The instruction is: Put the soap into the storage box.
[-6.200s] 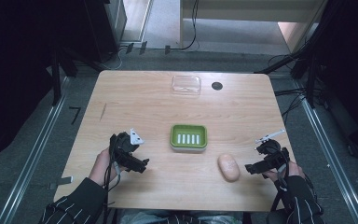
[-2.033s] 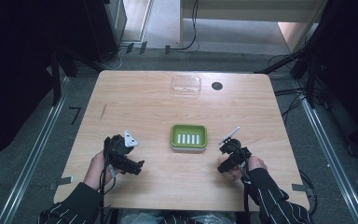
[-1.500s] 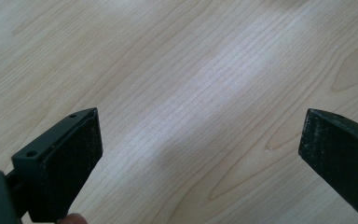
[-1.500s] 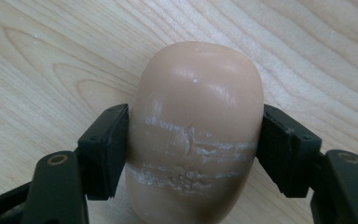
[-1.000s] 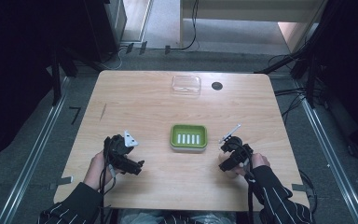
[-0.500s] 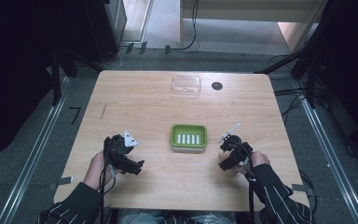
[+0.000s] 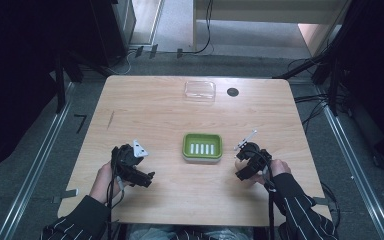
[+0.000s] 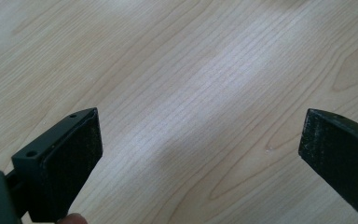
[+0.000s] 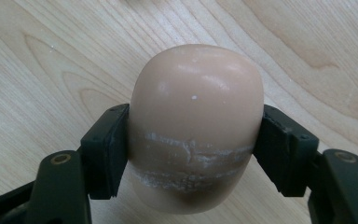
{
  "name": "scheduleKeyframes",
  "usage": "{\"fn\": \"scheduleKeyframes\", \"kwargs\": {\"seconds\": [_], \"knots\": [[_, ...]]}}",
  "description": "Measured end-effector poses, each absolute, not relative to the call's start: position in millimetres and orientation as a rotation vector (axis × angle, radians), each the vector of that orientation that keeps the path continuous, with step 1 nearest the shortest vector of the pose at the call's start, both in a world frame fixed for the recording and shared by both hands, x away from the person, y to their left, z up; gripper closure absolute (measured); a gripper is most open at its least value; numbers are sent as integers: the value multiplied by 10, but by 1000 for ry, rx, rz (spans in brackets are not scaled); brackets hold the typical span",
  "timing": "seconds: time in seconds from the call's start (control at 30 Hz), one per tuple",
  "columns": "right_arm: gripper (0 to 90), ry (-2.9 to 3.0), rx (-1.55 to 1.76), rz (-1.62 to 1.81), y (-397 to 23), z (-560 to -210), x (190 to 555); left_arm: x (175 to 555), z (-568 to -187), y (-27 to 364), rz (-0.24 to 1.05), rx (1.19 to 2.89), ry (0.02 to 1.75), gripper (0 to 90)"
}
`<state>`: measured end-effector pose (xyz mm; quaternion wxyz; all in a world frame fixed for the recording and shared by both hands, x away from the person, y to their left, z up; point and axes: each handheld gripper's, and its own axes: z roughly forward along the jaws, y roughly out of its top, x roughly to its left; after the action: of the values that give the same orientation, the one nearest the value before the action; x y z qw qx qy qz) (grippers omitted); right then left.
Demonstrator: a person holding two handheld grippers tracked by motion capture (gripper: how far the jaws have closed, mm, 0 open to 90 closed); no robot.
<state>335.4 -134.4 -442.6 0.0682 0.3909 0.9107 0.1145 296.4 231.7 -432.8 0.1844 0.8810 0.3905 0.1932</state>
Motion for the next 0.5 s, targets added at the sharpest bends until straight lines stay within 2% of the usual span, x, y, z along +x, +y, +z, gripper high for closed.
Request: {"fn": "scheduleKeyframes", "kwargs": {"seconds": [0.5], "knots": [[332, 2749, 1131, 353, -1249, -4344, 3462, 2965, -4330, 2325, 542, 2480, 1100, 2]]}}
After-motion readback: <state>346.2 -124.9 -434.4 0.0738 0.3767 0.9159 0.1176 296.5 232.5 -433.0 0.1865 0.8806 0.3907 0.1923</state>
